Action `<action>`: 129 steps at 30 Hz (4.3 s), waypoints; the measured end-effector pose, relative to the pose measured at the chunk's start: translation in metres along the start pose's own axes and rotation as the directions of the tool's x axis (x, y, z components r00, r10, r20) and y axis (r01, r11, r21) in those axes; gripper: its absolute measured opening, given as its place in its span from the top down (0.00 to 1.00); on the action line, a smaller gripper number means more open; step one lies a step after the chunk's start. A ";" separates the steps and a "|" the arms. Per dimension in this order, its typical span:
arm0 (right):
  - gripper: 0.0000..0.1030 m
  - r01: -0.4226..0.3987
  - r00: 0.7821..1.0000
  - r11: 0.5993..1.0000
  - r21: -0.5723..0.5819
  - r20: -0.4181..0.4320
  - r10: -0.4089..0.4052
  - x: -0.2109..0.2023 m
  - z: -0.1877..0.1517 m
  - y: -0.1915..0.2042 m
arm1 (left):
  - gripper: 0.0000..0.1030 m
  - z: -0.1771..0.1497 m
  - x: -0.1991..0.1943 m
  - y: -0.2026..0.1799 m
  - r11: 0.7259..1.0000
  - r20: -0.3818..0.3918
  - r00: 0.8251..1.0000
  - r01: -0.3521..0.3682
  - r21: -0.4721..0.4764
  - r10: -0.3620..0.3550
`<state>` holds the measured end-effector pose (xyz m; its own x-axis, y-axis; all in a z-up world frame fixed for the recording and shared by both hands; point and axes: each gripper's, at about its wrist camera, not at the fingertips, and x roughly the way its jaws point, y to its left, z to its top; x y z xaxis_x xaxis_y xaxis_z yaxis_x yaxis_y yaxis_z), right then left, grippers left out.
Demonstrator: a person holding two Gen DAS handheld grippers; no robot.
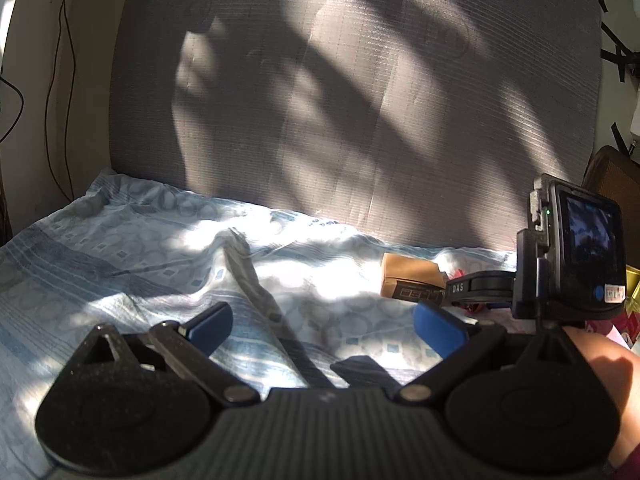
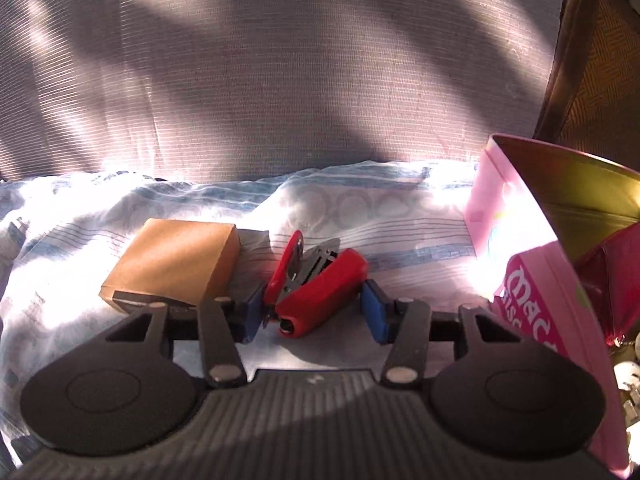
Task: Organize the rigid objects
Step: 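Move the right tool to the red stapler and grasp it, then lift the red stapler off the bed with the right gripper, then carry the red stapler into the pink tin and open the right gripper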
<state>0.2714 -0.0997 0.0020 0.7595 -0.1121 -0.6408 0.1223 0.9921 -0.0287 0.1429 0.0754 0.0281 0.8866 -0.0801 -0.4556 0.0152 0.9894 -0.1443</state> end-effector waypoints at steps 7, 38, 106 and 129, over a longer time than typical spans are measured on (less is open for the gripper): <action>0.67 -0.026 0.999 0.998 -0.059 0.045 0.029 -0.025 -0.021 0.006 | 0.02 -0.003 0.005 0.000 1.000 -0.022 1.000 -0.014 0.015 0.014; 0.30 -0.281 0.952 0.942 -0.182 0.069 0.297 -0.121 -0.099 -0.015 | 0.01 -0.020 0.027 -0.015 0.991 -0.133 0.991 -0.011 0.133 0.029; 0.74 -0.183 0.976 0.981 -0.063 0.106 0.189 -0.252 -0.219 -0.172 | 0.16 -0.068 -0.044 -0.132 0.635 -0.370 0.614 0.769 0.078 -0.697; 0.64 -0.210 0.893 0.969 -0.127 0.379 0.243 -0.241 -0.155 -0.174 | 0.35 -0.023 -0.046 -0.194 0.657 -0.342 0.637 0.751 0.071 -0.691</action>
<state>-0.0321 -0.2369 0.0431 0.9500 0.1199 -0.2882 -0.1223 0.9924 0.0099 0.0887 -0.1162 0.0563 0.3959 -0.7758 -0.4913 0.7085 0.5984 -0.3740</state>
